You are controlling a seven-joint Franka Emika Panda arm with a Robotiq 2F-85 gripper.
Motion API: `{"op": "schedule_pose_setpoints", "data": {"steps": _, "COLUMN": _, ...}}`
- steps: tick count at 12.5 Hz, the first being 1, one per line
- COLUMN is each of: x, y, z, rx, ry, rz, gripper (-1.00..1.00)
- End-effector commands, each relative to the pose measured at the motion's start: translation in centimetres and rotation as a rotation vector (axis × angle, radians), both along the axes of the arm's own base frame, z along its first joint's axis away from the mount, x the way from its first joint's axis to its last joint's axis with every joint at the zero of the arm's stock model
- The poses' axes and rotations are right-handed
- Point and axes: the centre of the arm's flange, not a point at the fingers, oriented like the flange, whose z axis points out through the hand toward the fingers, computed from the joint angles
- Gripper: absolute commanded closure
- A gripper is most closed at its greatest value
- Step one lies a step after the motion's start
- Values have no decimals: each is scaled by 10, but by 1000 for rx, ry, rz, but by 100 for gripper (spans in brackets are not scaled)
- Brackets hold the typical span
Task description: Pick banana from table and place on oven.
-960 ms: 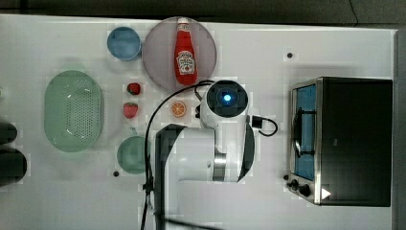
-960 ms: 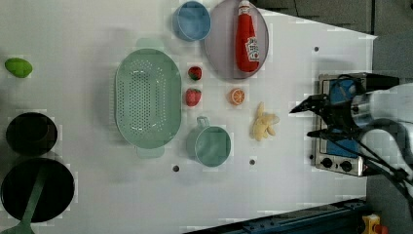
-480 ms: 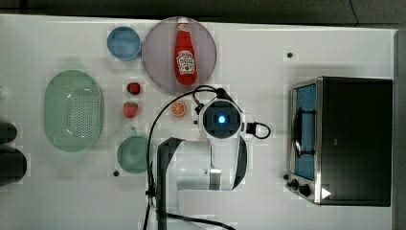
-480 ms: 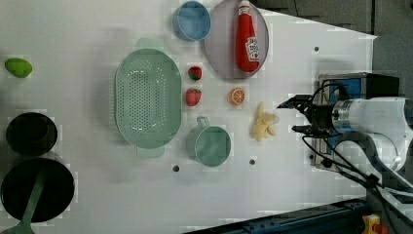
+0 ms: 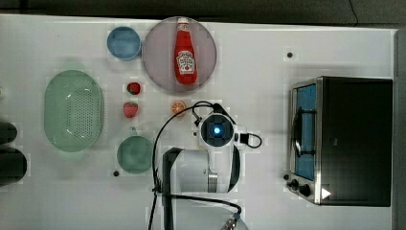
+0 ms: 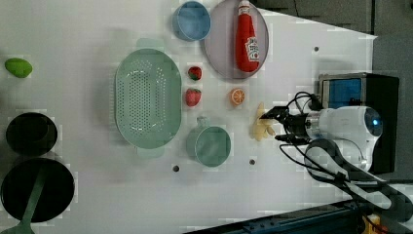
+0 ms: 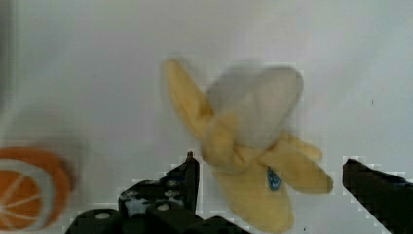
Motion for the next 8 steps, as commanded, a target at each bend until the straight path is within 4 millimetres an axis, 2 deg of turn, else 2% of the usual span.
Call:
{"op": "schedule_pose_setpoints", "data": {"steps": 1, "x": 8, "y": -4, "z": 3, "rx": -3, "ry": -51, "rz": -47, "gripper": -92}}
{"op": "schedule_pose_setpoints", "data": {"steps": 6, "x": 8, "y": 0, "z": 2, "rx": 1, "ry": -55, "rz": -44, "gripper": 29}}
{"op": "schedule_pose_setpoints", "data": {"steps": 7, "x": 8, "y": 0, "z": 2, "rx": 1, "ry": -55, "rz": -44, "gripper": 51}}
{"op": "schedule_pose_setpoints", "data": {"steps": 8, "x": 7, "y": 0, "z": 2, "rx": 2, "ry": -54, "rz": -44, "gripper": 62}}
